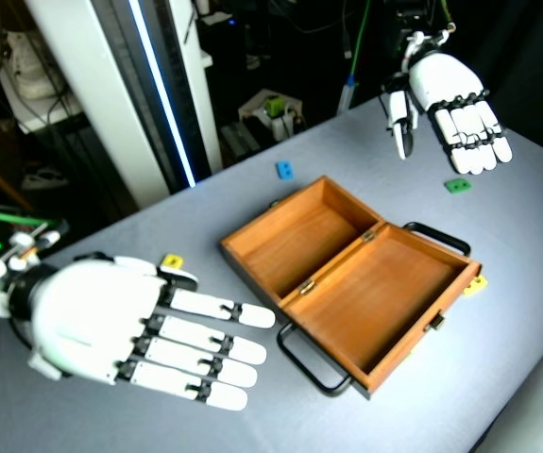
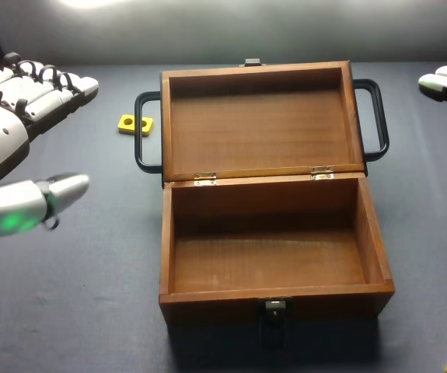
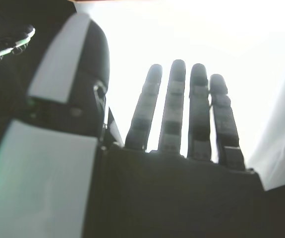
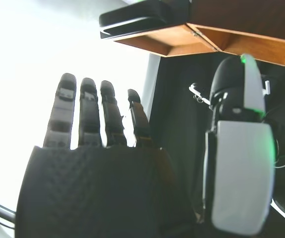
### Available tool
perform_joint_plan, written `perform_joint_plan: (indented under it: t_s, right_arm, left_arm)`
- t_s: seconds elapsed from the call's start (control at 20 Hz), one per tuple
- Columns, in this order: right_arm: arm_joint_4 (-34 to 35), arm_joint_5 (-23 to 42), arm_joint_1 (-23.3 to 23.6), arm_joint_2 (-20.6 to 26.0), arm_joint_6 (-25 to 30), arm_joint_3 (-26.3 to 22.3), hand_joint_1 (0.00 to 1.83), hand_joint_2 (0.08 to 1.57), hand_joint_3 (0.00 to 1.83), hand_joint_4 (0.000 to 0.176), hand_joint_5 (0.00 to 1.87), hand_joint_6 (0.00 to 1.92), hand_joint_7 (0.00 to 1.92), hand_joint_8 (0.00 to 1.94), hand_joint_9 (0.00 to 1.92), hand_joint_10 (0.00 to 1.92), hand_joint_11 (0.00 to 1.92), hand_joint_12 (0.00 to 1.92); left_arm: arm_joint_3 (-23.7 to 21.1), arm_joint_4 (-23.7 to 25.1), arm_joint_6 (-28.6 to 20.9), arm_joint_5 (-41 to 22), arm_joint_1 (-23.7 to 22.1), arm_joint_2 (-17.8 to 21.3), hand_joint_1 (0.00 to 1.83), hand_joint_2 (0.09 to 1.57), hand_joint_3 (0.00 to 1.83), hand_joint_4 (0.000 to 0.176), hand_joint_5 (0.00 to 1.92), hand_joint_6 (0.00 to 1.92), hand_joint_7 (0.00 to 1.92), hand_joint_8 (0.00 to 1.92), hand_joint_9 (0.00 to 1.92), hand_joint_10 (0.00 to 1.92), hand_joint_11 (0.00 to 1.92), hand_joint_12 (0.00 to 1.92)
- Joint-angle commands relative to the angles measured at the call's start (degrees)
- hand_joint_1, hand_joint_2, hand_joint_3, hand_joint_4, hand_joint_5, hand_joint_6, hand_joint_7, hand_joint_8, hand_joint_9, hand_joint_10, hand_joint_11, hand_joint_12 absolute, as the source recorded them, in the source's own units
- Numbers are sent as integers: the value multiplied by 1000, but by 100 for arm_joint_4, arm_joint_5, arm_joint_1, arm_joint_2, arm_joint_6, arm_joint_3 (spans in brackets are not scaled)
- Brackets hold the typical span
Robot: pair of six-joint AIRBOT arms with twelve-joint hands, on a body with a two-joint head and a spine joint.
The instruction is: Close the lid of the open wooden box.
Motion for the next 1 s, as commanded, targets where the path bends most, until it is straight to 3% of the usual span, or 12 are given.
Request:
perform_joint_plan:
  t_s: [0.0,0.25,0.35,0.65,0.95]
  right_arm:
    - [165,656,75,1,27,31,0,1244,22,0,6,2,4,2,0,0,19,15]
    - [157,567,87,-34,27,65,0,1251,14,0,5,1,0,0,0,0,13,10]
    - [111,380,149,-101,27,145,0,1264,17,0,6,1,0,0,0,0,5,6]
    - [-381,-701,717,-403,87,575,0,1288,16,0,1,0,0,0,0,0,20,8]
    - [-613,-1109,837,-522,181,775,0,1289,7,0,0,0,0,0,0,0,11,2]
  left_arm:
    - [15,35,-26,-668,-68,-27,1,1420,22,0,31,1,37,4,54,14,0,350]
    - [53,75,-35,-529,-100,-67,1,1421,0,0,49,5,81,16,116,18,61,390]
    - [138,98,-35,-319,-170,-127,0,1385,1,0,59,4,110,1,140,1,68,262]
    - [537,201,19,625,-491,-407,0,1246,0,0,1,0,43,0,107,0,82,128]
    - [867,220,728,1775,-1075,-759,0,1210,0,0,0,0,0,0,0,0,0,0]
